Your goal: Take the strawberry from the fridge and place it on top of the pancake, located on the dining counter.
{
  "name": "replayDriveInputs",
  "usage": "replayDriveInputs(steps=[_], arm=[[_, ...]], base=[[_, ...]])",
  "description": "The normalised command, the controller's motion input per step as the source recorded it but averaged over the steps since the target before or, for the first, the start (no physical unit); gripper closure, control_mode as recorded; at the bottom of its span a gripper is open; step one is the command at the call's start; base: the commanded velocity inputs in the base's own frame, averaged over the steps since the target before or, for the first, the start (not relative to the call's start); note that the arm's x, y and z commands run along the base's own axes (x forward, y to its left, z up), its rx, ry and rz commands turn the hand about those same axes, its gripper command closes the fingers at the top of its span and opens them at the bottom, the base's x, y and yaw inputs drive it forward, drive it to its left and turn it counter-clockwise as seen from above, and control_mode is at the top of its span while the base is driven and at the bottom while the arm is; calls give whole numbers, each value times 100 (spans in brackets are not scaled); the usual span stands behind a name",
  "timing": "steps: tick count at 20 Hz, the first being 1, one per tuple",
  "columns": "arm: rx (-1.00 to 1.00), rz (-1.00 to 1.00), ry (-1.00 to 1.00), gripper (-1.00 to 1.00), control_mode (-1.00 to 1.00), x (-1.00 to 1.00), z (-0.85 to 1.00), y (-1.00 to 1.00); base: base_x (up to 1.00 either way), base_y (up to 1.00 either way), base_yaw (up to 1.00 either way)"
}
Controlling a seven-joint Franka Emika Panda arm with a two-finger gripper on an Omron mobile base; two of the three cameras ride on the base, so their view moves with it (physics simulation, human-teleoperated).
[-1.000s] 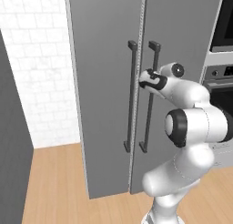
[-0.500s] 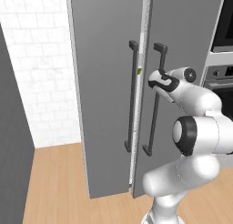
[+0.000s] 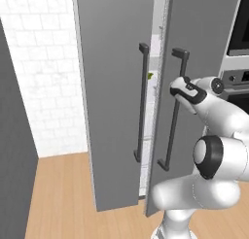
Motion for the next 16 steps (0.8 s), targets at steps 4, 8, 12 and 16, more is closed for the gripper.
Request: replayDriveInputs(steps=[4, 8, 12, 16], arm=[[5, 3, -7, 100, -100, -31, 0, -97], [7, 23, -4, 100, -100, -28, 0, -83], [6, 29, -1, 100, -100, -31, 0, -83], [5, 23, -4, 100, -100, -41, 0, -83]], base=[[0, 0, 0], [0, 0, 0], [0, 0, 0], [0, 0, 0]])
